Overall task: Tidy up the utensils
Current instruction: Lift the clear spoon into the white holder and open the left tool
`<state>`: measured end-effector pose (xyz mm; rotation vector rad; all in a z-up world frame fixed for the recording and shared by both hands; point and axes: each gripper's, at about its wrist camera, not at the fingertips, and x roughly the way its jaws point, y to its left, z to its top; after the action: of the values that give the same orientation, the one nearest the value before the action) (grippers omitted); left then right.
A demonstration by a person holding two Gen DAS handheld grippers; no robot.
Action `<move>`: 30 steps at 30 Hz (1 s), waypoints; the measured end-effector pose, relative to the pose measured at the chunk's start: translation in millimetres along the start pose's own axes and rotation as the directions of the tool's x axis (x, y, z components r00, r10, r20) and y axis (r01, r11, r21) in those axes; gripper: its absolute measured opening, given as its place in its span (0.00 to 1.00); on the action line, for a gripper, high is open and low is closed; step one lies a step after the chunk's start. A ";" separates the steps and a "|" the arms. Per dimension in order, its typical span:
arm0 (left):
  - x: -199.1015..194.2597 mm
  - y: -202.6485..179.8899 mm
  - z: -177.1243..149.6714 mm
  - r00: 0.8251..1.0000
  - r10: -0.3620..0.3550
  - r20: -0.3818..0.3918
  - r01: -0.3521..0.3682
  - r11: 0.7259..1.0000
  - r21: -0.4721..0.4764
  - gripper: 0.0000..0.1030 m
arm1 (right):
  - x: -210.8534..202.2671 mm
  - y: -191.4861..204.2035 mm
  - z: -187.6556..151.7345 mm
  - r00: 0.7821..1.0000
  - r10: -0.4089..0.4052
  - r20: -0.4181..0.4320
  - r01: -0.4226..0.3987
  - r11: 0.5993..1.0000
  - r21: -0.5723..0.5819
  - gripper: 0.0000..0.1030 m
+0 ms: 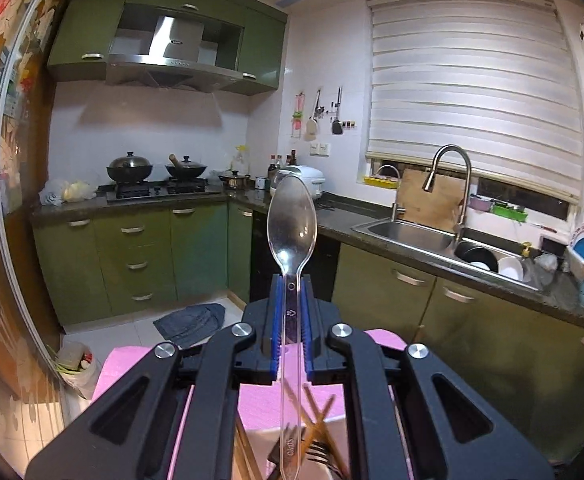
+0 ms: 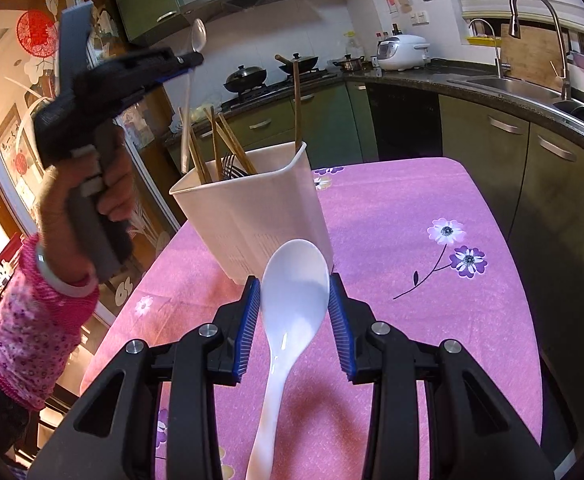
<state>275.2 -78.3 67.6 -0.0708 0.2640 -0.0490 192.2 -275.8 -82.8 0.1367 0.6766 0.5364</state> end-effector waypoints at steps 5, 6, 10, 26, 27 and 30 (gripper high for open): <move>9.2 2.0 -18.5 1.000 0.017 -0.009 -0.017 1.000 0.010 0.08 | -0.5 0.6 0.5 1.000 0.003 0.000 -0.003 1.000 0.001 0.34; 10.3 2.4 -22.8 1.000 0.019 -0.015 -0.019 1.000 0.009 0.08 | -0.1 1.8 0.6 1.000 0.004 0.001 -0.004 1.000 0.001 0.34; 9.8 1.8 -36.6 0.998 0.022 -0.058 -0.021 1.000 0.020 0.08 | 2.6 5.4 0.5 1.000 0.012 -0.003 -0.012 1.000 -0.003 0.34; -1.3 4.9 -61.7 0.981 0.034 -0.190 -0.027 0.999 0.037 0.12 | -0.5 19.4 10.7 1.000 0.015 0.024 -0.014 0.999 -0.030 0.34; -2.1 6.0 -62.9 0.980 0.031 -0.196 -0.024 0.999 0.037 0.12 | -1.2 21.2 13.8 1.000 0.013 0.028 -0.012 0.999 -0.037 0.34; -7.5 9.3 -63.1 0.980 0.028 -0.199 -0.020 0.999 0.041 0.19 | -3.3 24.2 23.2 0.999 0.012 0.045 -0.010 0.999 -0.047 0.34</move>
<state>251.7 -72.6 8.1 -0.0237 0.4640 -0.0374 194.3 -255.6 -56.0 0.1081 0.6192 0.5576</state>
